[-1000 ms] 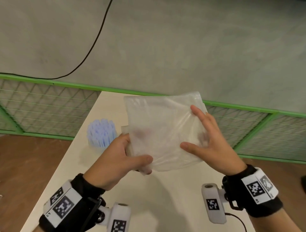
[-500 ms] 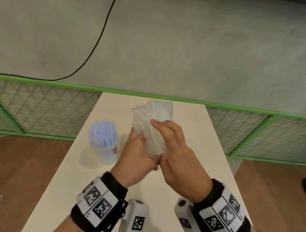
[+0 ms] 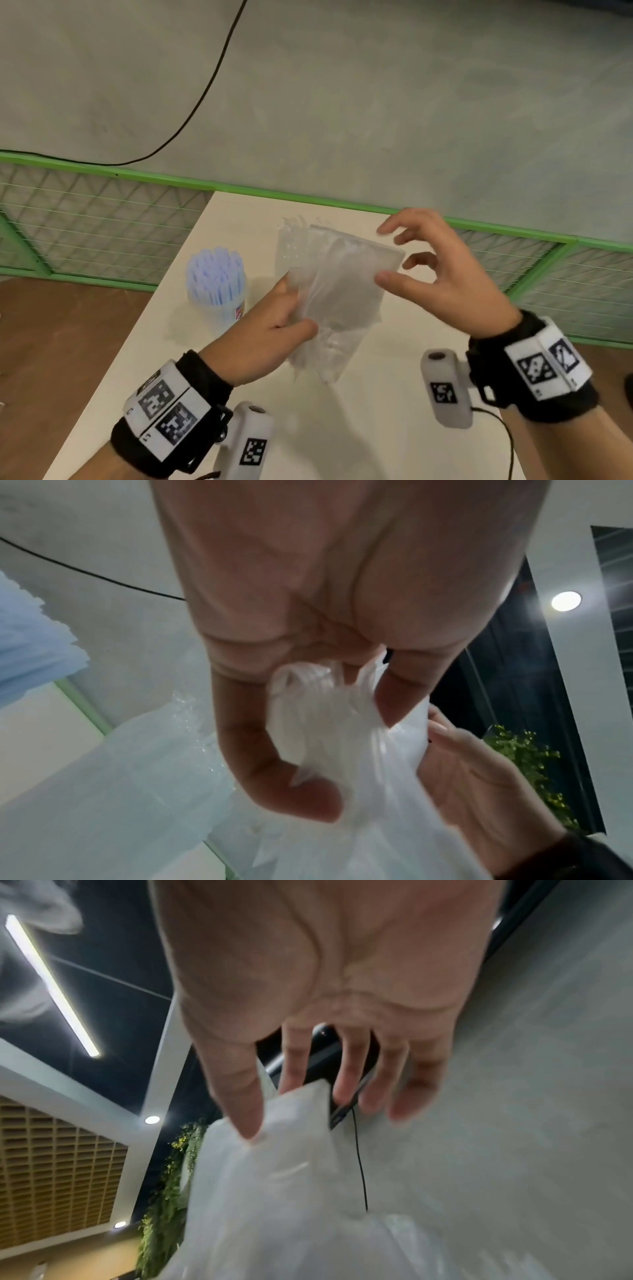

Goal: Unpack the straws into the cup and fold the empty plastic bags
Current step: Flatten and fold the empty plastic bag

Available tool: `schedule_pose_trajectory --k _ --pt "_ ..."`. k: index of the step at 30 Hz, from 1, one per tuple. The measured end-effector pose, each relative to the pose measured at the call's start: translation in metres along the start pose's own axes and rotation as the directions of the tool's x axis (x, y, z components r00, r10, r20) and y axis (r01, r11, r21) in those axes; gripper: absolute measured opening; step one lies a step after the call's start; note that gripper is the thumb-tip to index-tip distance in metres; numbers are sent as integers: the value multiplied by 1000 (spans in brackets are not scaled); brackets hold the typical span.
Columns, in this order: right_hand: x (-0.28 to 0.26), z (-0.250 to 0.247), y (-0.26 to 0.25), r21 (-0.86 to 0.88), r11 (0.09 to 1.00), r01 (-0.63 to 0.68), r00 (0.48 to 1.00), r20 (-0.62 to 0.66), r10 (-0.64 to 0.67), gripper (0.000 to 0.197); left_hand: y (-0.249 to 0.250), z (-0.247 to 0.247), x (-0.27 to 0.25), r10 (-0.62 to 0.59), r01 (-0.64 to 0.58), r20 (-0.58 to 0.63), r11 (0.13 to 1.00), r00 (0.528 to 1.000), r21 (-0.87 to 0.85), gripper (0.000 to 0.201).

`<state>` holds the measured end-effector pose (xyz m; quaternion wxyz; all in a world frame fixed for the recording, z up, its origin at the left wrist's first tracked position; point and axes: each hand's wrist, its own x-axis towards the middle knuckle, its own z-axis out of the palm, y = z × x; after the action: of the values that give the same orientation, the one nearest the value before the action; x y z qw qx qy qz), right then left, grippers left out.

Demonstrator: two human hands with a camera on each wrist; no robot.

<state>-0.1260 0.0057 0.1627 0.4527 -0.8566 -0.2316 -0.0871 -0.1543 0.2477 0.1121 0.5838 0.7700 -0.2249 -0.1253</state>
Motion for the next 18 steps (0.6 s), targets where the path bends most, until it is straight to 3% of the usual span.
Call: schedule_pose_trajectory --k 2,4,6,8,10,13,16,18 --pt "7 -6 4 102 991 -84 985 158 68 26 1 -1 0 -20 20 2 999 1000 -39 43" --pt "14 -9 5 130 988 -87 982 181 63 22 0 -1 0 -8 9 15 999 1000 -46 47" --pt "21 -10 5 163 985 -50 992 120 31 26 0 -1 0 -7 7 10 999 1000 -42 49" --pt "24 -8 5 308 951 -37 999 13 35 29 -2 0 1 -36 34 -19 995 999 -93 48" --pt "23 1 6 474 879 -47 993 -75 93 41 -3 1 2 -81 72 -36 977 996 -202 46" --pt "18 14 12 498 864 -66 982 -120 144 46 -2 0 1 -137 129 10 906 991 -404 39" --pt "17 18 12 490 870 -53 977 -153 146 45 -4 3 3 -114 98 -50 960 992 -263 44" --pt "18 21 13 524 851 -35 976 -167 142 48 -7 5 7 -84 65 -99 982 991 -179 34"
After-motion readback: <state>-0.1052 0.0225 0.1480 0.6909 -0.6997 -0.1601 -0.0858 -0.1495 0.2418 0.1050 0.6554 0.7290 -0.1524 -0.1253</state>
